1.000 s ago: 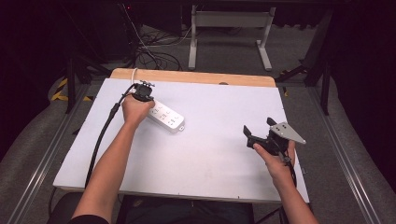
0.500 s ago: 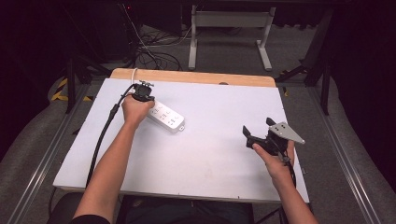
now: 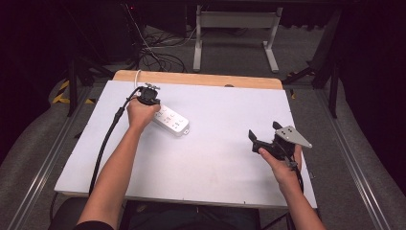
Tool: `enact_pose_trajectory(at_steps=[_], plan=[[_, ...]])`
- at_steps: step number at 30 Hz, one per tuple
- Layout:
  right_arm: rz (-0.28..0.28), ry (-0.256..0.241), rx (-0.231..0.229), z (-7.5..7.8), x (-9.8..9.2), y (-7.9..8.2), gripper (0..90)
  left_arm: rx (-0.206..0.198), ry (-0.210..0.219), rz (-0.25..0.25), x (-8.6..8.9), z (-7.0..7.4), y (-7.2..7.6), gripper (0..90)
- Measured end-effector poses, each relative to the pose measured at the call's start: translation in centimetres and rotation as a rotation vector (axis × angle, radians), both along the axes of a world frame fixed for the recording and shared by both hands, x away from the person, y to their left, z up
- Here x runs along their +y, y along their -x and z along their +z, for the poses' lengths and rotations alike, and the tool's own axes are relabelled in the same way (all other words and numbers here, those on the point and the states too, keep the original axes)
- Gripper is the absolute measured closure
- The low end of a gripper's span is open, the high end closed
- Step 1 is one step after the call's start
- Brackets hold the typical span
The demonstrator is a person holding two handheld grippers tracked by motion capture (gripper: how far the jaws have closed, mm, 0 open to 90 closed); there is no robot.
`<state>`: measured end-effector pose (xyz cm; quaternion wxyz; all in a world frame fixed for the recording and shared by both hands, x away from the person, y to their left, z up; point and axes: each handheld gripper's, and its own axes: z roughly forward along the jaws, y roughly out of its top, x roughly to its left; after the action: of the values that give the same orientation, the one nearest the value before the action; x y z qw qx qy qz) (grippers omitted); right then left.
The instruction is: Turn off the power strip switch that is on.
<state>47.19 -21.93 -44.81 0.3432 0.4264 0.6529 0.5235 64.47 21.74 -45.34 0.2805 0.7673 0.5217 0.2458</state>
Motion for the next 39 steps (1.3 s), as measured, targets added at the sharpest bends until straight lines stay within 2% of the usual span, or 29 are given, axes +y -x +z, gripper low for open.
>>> enact_pose_trajectory(at_steps=[2,5,7,10,12,14,21,23,25,28,32,39], plan=[[0.000,0.002,0.003,0.0,0.0,0.0,5.2,0.007,0.008,0.001,0.1,0.0,0.0,90.0],[0.002,-0.004,0.001,0.1,0.1,0.1,5.3,-0.015,-0.013,0.000,-0.1,-0.1,0.2,90.0],[0.006,0.001,0.000,0.0,0.1,0.1,5.3,-0.005,-0.002,0.002,0.0,-0.1,0.1,90.0],[0.005,0.004,0.005,0.0,0.2,0.0,5.3,-0.014,-0.011,-0.002,-0.1,-0.1,0.2,90.0],[0.005,0.003,0.004,0.0,0.2,0.0,5.3,-0.017,-0.003,0.005,0.0,-0.2,0.2,90.0],[0.004,-0.002,0.001,0.1,0.2,0.2,5.3,-0.024,-0.023,0.004,-0.2,-0.2,0.3,90.0],[0.004,-0.006,-0.001,0.2,0.0,0.3,5.3,-0.027,0.014,0.014,0.1,-0.3,0.3,90.0],[0.002,-0.006,-0.002,0.2,0.0,0.3,5.3,-0.035,0.008,0.021,0.1,-0.5,0.4,90.0],[0.001,-0.005,-0.004,0.2,0.0,0.3,5.3,-0.038,0.042,0.033,0.4,-0.7,0.6,90.0],[0.002,-0.008,-0.002,0.2,0.0,0.3,5.3,-0.045,0.037,0.036,0.3,-0.7,0.7,90.0],[0.001,-0.005,-0.004,0.3,0.2,0.3,5.3,-0.024,0.094,0.034,0.9,-0.7,0.5,90.0],[-0.004,-0.001,0.000,0.2,0.0,0.2,5.3,-0.025,0.084,0.036,0.8,-0.6,0.5,90.0]])
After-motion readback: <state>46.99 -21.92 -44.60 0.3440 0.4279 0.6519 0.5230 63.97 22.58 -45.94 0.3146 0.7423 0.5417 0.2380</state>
